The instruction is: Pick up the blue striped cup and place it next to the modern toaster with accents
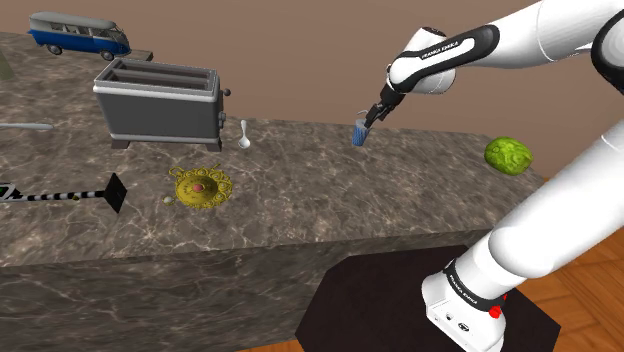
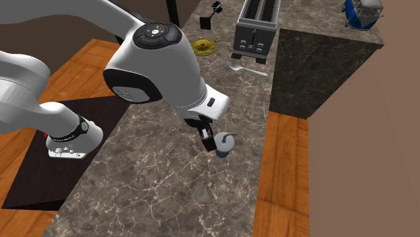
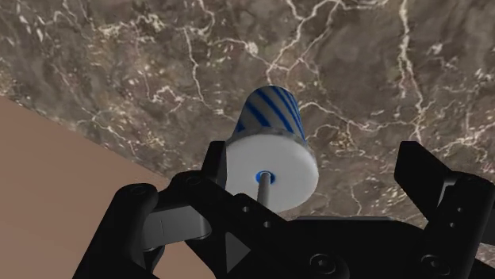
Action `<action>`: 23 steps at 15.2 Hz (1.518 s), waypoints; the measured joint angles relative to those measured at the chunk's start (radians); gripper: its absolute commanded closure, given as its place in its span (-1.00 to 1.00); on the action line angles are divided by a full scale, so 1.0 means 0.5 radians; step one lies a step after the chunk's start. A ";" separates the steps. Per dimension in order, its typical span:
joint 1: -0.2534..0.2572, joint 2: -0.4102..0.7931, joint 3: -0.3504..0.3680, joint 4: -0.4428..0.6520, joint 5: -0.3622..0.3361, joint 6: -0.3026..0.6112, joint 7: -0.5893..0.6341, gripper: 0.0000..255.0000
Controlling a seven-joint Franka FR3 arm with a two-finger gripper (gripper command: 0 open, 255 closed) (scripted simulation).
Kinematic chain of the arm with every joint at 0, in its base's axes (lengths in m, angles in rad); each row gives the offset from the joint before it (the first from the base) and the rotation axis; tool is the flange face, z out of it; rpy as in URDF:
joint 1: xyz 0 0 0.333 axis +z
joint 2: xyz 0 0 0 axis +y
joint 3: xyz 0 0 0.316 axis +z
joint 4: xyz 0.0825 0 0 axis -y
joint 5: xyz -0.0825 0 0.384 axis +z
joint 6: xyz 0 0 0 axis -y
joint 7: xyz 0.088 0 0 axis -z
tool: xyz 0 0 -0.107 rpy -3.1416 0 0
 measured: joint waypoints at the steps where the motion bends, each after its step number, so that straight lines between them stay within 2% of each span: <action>1: -0.011 0.082 -0.010 0.060 0.040 0.029 -0.052 -1.00; 8: -0.038 0.334 -0.004 0.139 0.160 0.205 -0.169 -1.00; 16: -0.044 0.395 0.006 0.145 0.188 0.259 -0.189 -1.00; 17: -0.044 0.395 0.006 0.145 0.188 0.259 -0.189 1.00; 23: -0.044 0.395 0.006 0.145 0.188 0.259 -0.189 1.00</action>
